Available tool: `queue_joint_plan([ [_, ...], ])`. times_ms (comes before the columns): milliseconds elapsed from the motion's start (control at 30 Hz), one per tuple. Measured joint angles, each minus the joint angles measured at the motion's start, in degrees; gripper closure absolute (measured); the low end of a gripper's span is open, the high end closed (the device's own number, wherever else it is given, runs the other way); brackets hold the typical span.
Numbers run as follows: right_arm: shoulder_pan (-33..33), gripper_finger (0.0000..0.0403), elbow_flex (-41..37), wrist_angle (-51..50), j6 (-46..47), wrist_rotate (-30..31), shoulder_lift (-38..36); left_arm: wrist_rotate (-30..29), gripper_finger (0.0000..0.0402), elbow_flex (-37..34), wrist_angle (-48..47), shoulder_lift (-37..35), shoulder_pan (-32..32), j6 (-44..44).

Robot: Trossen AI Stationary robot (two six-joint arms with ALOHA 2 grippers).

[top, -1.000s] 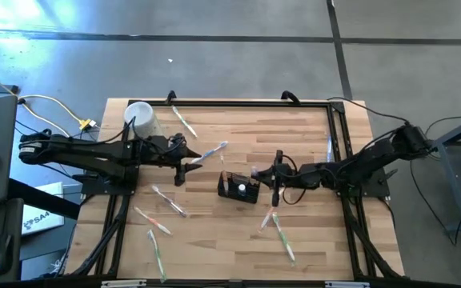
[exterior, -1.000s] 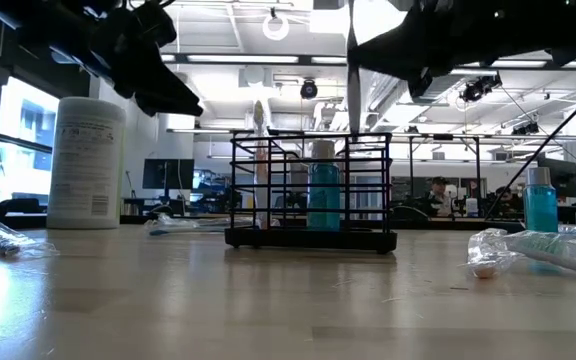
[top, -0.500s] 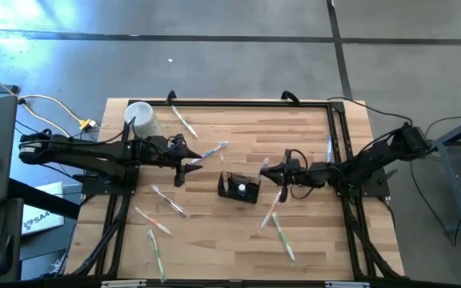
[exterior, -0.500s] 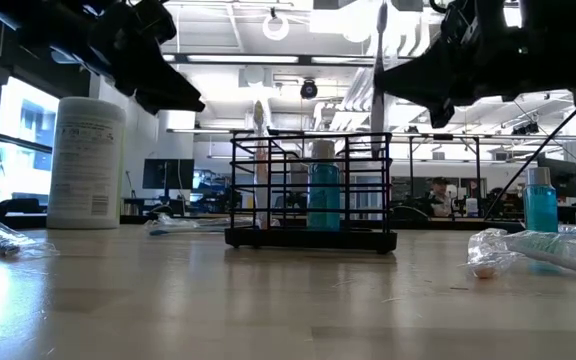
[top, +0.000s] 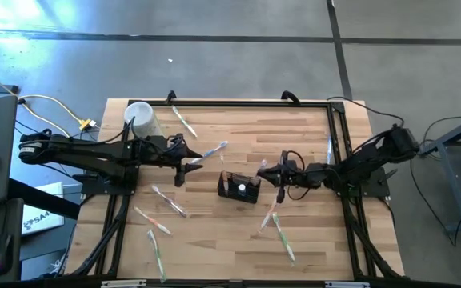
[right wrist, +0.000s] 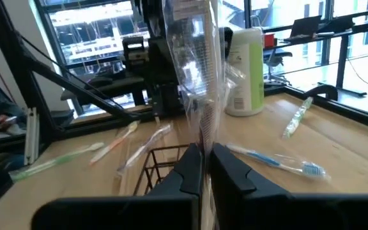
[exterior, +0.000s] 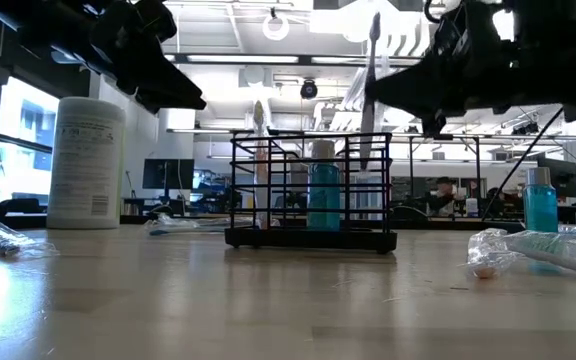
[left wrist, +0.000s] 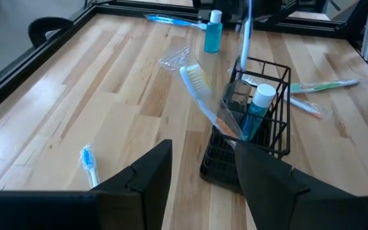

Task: Pick & Place toothbrushing station
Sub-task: Put the right purple toothbrush into the mesh organizer

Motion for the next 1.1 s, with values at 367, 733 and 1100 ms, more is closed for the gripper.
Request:
queue_joint_plan([
  [367,0.0,0.0397,3.9,0.7,-0.9,-0.8,8.8,0.0,0.0231,0.0,0.0,0.0,0.0,0.0],
  [733,-0.7,0.0397,4.2,-2.9,0.7,-0.6,8.8,0.0,0.0231,0.0,-0.3,0.0,0.0,0.0],
  [1100,-0.8,0.0395,4.2,-4.9,1.8,4.5,8.8,0.0,0.0231,0.0,-0.4,0.0,0.0,0.0],
])
